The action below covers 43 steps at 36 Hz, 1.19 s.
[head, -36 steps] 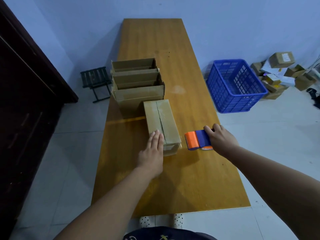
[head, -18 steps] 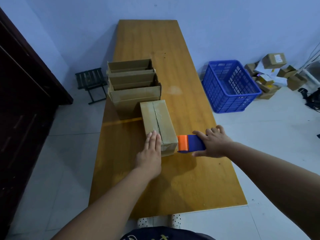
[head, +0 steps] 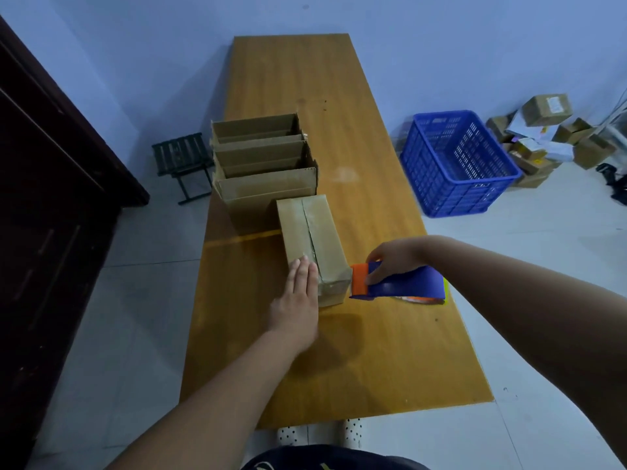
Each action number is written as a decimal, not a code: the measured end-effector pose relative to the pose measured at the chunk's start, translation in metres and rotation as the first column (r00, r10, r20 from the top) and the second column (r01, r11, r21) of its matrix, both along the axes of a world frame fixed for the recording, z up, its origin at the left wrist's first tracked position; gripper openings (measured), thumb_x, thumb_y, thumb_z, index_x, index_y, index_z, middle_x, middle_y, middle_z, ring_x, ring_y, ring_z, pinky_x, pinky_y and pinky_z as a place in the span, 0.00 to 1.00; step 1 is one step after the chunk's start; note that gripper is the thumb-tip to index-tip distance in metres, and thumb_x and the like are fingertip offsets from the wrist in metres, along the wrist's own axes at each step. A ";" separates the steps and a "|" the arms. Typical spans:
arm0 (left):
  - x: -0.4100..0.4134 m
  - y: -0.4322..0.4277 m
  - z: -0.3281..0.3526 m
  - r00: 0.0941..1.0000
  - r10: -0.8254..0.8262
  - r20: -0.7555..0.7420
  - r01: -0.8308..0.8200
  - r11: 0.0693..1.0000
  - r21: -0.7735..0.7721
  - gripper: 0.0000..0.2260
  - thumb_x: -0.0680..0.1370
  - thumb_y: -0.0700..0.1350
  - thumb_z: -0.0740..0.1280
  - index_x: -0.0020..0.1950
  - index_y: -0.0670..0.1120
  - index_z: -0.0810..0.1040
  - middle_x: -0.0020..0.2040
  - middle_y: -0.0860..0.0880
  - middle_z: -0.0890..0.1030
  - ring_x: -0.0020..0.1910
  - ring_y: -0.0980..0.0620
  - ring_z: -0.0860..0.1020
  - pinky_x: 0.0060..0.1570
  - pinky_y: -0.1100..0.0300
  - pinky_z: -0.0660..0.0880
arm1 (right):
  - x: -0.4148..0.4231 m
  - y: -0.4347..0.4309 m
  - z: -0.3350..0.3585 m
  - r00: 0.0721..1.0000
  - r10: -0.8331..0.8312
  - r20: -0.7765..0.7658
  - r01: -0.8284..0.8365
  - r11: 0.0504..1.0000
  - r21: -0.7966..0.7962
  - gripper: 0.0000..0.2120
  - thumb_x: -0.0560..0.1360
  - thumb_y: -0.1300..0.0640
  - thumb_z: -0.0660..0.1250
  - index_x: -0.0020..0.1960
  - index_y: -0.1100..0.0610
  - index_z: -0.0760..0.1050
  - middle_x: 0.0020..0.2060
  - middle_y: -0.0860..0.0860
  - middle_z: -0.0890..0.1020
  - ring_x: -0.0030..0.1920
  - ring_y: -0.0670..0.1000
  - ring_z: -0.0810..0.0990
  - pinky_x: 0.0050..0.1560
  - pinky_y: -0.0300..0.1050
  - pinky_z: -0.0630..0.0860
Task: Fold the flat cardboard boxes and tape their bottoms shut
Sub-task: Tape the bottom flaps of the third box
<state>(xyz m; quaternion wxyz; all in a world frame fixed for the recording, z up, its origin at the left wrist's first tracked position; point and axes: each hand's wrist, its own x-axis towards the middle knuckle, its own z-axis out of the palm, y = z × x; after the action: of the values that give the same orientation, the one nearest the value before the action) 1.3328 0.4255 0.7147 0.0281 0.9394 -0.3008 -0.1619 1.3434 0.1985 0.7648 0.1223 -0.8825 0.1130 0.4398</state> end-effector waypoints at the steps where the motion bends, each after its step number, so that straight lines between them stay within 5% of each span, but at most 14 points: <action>1: 0.001 0.001 0.000 1.000 -0.004 -0.007 0.004 1.000 -0.003 0.42 0.78 0.40 0.63 0.76 0.46 0.31 0.76 0.49 0.31 0.75 0.47 0.33 0.62 0.57 0.73 | 0.003 0.001 0.001 0.999 -0.020 -0.040 0.021 1.000 0.021 0.28 0.74 0.38 0.66 0.70 0.48 0.68 0.62 0.51 0.76 0.57 0.54 0.75 0.52 0.49 0.72; 8: 0.005 0.005 0.004 0.999 -0.003 -0.054 0.002 1.000 -0.018 0.41 0.78 0.39 0.62 0.77 0.48 0.32 0.76 0.51 0.30 0.74 0.49 0.31 0.66 0.54 0.68 | 0.018 -0.001 0.003 0.952 -0.093 -0.290 0.146 0.975 0.166 0.23 0.75 0.49 0.69 0.68 0.52 0.69 0.59 0.54 0.79 0.59 0.58 0.79 0.63 0.58 0.74; 13: 0.005 0.006 0.005 0.998 -0.002 -0.065 -0.001 0.999 -0.047 0.40 0.78 0.39 0.62 0.77 0.48 0.33 0.77 0.51 0.32 0.75 0.49 0.32 0.65 0.53 0.67 | 0.028 -0.001 0.009 0.942 -0.034 -0.335 0.066 0.994 0.086 0.26 0.71 0.47 0.72 0.66 0.51 0.71 0.58 0.55 0.80 0.58 0.59 0.79 0.61 0.60 0.76; 21: 0.005 0.010 0.000 0.997 -0.071 0.008 0.071 0.997 -0.032 0.36 0.80 0.44 0.57 0.76 0.44 0.32 0.77 0.47 0.33 0.76 0.47 0.34 0.66 0.56 0.68 | 0.039 0.005 0.007 0.955 0.073 -0.286 -0.099 0.992 -0.078 0.34 0.63 0.41 0.70 0.66 0.52 0.71 0.57 0.54 0.79 0.55 0.59 0.78 0.58 0.59 0.75; 39: 0.004 0.011 0.001 0.997 -0.071 -0.008 0.071 0.997 -0.038 0.38 0.79 0.45 0.59 0.76 0.46 0.32 0.77 0.49 0.33 0.76 0.48 0.33 0.66 0.55 0.68 | 0.025 0.032 -0.005 0.986 0.058 -0.157 -0.075 0.991 -0.109 0.21 0.77 0.52 0.63 0.69 0.56 0.68 0.62 0.56 0.74 0.59 0.60 0.74 0.56 0.56 0.73; 43: 0.002 0.010 0.004 0.998 -0.041 -0.040 0.041 0.999 -0.006 0.40 0.79 0.44 0.60 0.76 0.46 0.30 0.75 0.50 0.29 0.75 0.48 0.31 0.63 0.56 0.70 | -0.023 0.019 -0.027 0.986 0.146 -0.078 -0.165 0.907 -0.387 0.14 0.75 0.54 0.63 0.59 0.57 0.76 0.54 0.55 0.79 0.52 0.56 0.78 0.54 0.51 0.77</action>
<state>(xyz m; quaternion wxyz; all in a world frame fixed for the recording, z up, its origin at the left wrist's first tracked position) 1.3348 0.4356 0.7190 0.0333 0.9295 -0.3199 -0.1804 1.3202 0.2173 0.7378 -0.0949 -0.8846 0.1310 0.4375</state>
